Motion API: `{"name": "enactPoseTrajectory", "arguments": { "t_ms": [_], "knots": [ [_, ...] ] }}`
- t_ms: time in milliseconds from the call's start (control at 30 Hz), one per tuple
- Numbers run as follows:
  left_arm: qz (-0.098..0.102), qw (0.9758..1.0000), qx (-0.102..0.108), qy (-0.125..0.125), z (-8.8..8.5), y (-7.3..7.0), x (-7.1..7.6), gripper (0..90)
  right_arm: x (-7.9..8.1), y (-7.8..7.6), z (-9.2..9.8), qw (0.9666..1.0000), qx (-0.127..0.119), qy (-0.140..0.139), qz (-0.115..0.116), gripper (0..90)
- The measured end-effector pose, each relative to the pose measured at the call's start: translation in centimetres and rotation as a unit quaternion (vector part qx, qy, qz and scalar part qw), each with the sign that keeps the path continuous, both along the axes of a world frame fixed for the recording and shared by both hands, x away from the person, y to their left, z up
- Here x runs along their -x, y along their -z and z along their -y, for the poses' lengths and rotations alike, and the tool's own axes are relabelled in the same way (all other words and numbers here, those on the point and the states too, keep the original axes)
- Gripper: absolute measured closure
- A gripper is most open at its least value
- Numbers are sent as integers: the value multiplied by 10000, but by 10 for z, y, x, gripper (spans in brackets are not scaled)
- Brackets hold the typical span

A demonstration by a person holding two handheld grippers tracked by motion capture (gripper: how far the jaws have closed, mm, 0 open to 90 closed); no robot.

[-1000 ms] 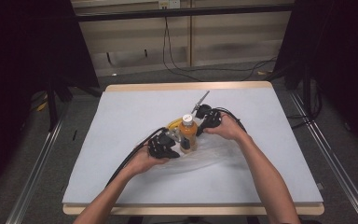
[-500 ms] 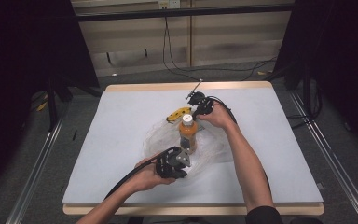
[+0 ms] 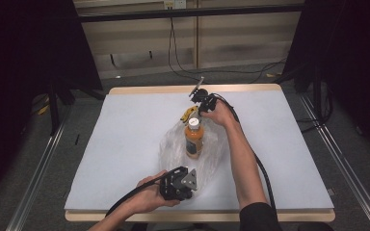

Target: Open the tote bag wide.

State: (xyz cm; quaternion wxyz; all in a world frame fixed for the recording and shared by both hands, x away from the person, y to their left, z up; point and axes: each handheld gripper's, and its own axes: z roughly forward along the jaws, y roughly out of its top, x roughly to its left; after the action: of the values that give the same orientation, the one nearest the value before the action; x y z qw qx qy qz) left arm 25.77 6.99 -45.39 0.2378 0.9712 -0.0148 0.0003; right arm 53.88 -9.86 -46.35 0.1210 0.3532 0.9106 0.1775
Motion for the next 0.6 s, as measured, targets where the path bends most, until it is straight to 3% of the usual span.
{"name": "enactPoseTrajectory", "arguments": {
  "t_ms": [100, 233, 367, 433, 467, 500, 533, 567, 600],
  "knots": [
    [-42, 10000, 38, 51, -1, 0, 1, 900, -6, 0, 0, 9998, 100, 174, 93, 900],
    [-20, 10000, 38, 52, -2, 0, 3, 900, -11, 1, -6, 9983, 411, 332, 243, 900],
    [-70, 9999, 66, 55, -3, 0, 1, 900, -10, 1, -6, 9982, 385, 365, 277, 900],
    [-56, 9999, 159, -21, -5, -1, -4, 900, -8, 0, -3, 9993, 222, 246, 193, 900],
    [-140, 9996, 232, -18, -7, -3, -7, 900, -5, -2, -1, 9997, 97, 171, 153, 900],
    [-254, 9984, 478, -134, -13, -9, -13, 900, 3, -7, 3, 9994, -326, 66, 13, 900],
    [-254, 9984, 478, -134, -13, -9, -13, 900, 3, -7, 3, 9994, -326, 66, 13, 900],
    [-226, 9978, 585, -210, -16, -13, -16, 900, 12, -14, 9, 9984, -558, -94, 74, 900],
    [-232, 9971, 670, -262, -19, -17, -19, 900, 12, -14, 9, 9984, -558, -94, 74, 900]
  ]
}}
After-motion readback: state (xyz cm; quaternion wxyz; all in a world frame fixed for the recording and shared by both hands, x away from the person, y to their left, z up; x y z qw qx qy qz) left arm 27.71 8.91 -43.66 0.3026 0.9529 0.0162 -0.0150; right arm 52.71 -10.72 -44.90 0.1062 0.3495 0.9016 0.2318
